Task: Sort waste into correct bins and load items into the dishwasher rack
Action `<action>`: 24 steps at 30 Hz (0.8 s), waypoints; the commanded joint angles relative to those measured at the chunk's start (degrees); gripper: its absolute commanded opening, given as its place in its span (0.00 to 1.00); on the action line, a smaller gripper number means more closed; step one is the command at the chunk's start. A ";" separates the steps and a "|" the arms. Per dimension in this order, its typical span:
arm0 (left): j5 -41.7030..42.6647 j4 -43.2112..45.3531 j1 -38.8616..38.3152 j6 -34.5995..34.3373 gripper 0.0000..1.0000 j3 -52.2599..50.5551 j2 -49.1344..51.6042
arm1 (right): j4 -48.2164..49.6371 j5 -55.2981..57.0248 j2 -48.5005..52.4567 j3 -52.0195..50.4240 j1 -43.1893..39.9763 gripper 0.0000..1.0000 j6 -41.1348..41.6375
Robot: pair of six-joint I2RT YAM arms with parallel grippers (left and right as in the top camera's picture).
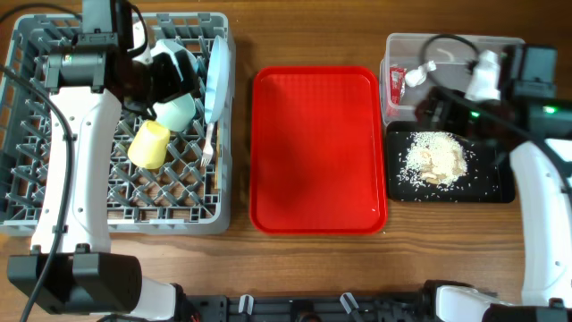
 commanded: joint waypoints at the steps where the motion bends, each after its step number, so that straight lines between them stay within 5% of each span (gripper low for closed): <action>1: -7.54 -2.95 0.24 -3.76 1.00 -0.11 0.44 | 4.13 -0.90 1.62 0.17 6.78 1.00 -3.85; 14: -7.80 -14.14 -2.54 -0.72 1.00 -0.46 -2.97 | -2.12 1.11 -2.16 -0.07 8.33 1.00 -0.39; 24: -11.10 -0.66 -7.82 -0.90 1.00 -18.27 -27.87 | 3.28 5.66 -25.38 -14.71 8.33 1.00 -1.29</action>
